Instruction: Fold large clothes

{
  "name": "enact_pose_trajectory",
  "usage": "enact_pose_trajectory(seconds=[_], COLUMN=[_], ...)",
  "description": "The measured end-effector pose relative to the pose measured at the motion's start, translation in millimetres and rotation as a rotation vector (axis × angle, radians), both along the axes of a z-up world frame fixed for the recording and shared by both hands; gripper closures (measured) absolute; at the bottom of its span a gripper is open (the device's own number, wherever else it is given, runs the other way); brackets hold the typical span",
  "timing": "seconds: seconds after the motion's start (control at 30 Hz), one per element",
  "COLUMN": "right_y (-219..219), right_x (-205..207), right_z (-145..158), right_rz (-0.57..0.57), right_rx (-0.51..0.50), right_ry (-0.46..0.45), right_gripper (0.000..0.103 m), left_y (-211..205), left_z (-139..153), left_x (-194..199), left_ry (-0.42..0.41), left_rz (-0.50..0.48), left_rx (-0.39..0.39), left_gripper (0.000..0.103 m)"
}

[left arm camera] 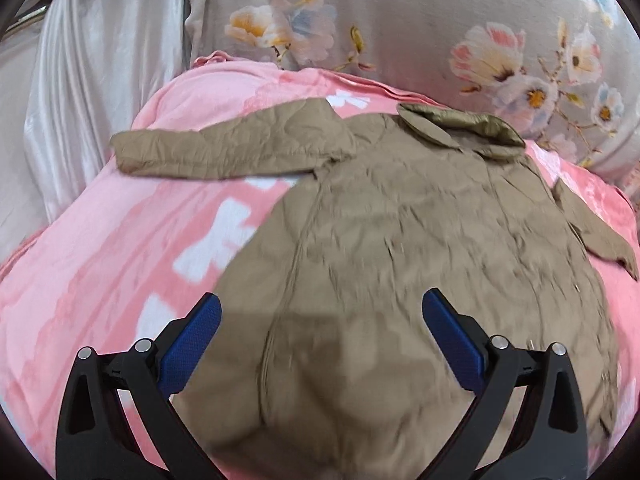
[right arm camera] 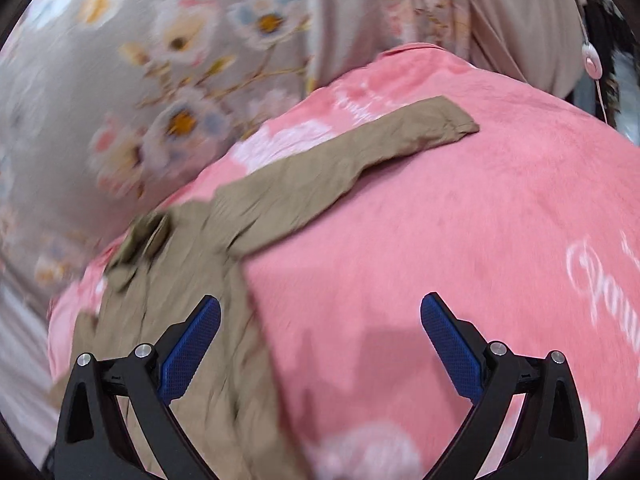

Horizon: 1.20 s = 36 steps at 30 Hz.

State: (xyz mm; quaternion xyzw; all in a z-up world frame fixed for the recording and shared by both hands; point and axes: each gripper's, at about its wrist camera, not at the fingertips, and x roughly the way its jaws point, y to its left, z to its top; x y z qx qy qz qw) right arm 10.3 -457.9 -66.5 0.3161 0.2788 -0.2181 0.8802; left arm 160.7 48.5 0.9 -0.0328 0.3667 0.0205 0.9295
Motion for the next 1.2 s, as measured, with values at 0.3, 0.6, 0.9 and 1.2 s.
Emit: enact_pose_trajectory(seconds=[0.3, 0.6, 0.9, 1.2], right_y=[-128.4, -168.4, -117.4, 114.5], right_x=[75.0, 100.6, 131.4, 208.1], right_z=[-30.1, -52.8, 23.1, 122.9], right_rz=[-0.165, -0.253, -0.129, 0.489], right_rx=[0.153, 0.261, 0.037, -0.285], right_ry=[-0.092, -0.123, -0.236, -0.287], right_gripper=[0.005, 0.041, 0.096, 0.096], left_y=[-6.2, -17.2, -19.0, -2.4], left_z=[-8.2, -35.2, -48.4, -39.2], left_x=[65.8, 85.8, 87.7, 83.3], left_ry=[-0.009, 0.028, 0.052, 0.047], left_rz=[-0.006, -0.055, -0.057, -0.034], left_rx=[0.029, 0.069, 0.061, -0.025], left_gripper=[0.005, 0.005, 0.005, 0.005])
